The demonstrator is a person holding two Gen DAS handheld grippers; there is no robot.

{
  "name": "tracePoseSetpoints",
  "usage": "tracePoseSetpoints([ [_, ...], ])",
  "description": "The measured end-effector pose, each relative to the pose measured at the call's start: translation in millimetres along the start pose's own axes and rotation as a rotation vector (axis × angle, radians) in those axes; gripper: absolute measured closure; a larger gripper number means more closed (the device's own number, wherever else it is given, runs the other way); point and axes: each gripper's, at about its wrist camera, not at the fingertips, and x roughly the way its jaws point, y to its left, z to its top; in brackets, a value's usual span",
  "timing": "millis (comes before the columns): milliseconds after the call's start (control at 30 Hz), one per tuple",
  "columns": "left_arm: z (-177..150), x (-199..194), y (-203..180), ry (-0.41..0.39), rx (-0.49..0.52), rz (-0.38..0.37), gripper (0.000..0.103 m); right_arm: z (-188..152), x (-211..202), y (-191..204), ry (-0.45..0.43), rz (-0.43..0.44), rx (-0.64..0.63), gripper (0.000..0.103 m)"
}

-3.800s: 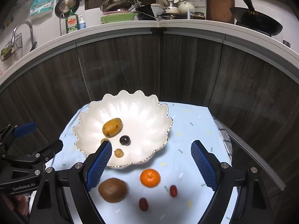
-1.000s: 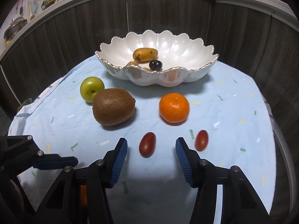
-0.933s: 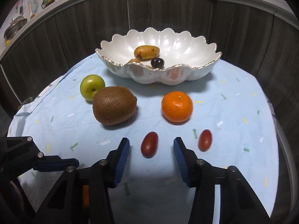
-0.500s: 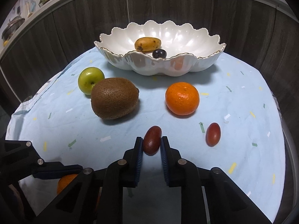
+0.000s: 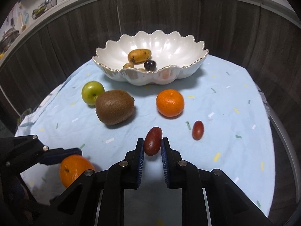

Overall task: Organize fruits
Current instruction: 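Close the left tool on the mandarin while the right tool closes on a red date, then lift the mandarin with the left tool while the right tool carries the red date over the bowl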

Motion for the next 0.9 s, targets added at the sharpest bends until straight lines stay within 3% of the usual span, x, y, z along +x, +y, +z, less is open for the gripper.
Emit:
tracePoseSetpoints([
  [467, 14.4, -22.8, 30.7, -0.082, -0.079, 0.053, 0.058, 16.1, -38.9, 16.9, -0.059, -0.028, 0.062, 0.084],
  [900, 29.3, -42.1, 56.3, -0.139, -0.150, 0.077, 0.058, 35.1, -61.1, 36.8, -0.100, -0.046, 0.045, 0.083],
])
